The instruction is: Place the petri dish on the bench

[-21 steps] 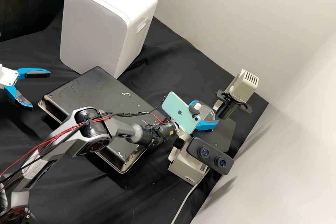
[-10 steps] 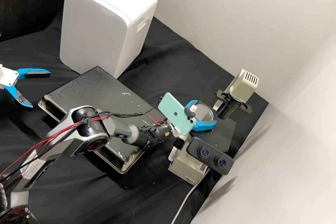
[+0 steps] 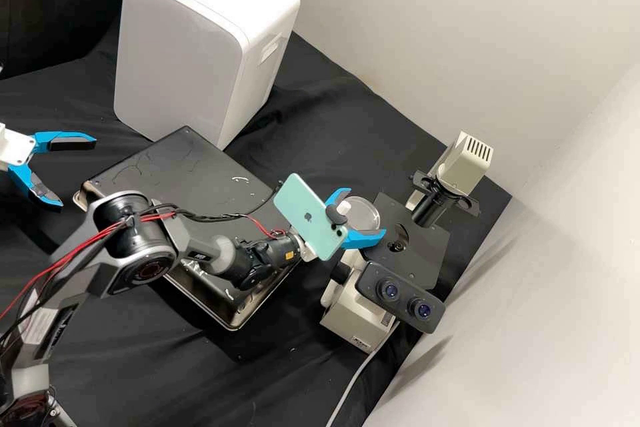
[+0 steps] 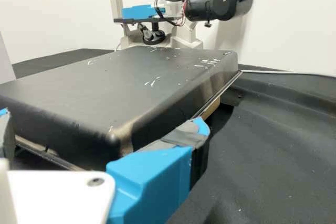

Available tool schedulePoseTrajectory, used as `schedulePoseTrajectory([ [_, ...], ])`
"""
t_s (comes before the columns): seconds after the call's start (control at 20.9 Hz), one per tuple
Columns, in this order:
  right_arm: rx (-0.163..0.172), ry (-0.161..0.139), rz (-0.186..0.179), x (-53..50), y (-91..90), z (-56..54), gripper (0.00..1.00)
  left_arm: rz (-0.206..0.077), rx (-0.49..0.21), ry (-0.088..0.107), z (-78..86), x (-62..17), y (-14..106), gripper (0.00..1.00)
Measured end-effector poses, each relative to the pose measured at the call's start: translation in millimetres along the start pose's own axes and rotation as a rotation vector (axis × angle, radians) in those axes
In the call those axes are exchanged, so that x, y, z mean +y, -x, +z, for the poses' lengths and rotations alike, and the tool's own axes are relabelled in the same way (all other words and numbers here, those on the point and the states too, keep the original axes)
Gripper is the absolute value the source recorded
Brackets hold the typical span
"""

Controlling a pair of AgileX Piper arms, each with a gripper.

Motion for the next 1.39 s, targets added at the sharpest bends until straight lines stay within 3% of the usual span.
schedulePoseTrajectory([
  [0.14, 0.013, -0.017, -0.013, -4.7, 16.5, -6.1, 0.0, 0.0, 0.0, 0.0, 0.0, 0.0, 0.0, 1.0],
  [0.33, 0.057, -0.055, -0.027, -10.9, 36.0, -20.8, 0.0, 0.0, -0.002, -0.001, 0.1, 0.2, -0.6, 1.0],
  [0.57, 0.083, -0.076, -0.089, -23.0, 62.3, -34.3, 0.0, -0.004, -0.002, 0.002, -0.1, -0.7, -0.9, 1.0],
  [0.77, 0.156, -0.075, -0.087, -26.9, 82.7, -48.4, 0.0, -0.004, -0.002, 0.002, -0.1, -0.7, -0.9, 1.0],
  [0.96, 0.218, -0.069, -0.113, -40.0, 99.0, -58.8, 0.0, -0.004, -0.002, 0.002, -0.1, -0.7, -0.9, 1.0],
  [1.1, 0.235, -0.034, -0.151, -54.2, 108.9, -59.6, 0.0, -0.004, -0.002, 0.002, -0.1, -0.7, -0.9, 1.0],
  [1.39, 0.222, -0.023, -0.196, -70.4, 124.9, -49.2, 0.0, -0.003, -0.002, 0.002, 0.1, -0.7, -1.0, 1.0],
])
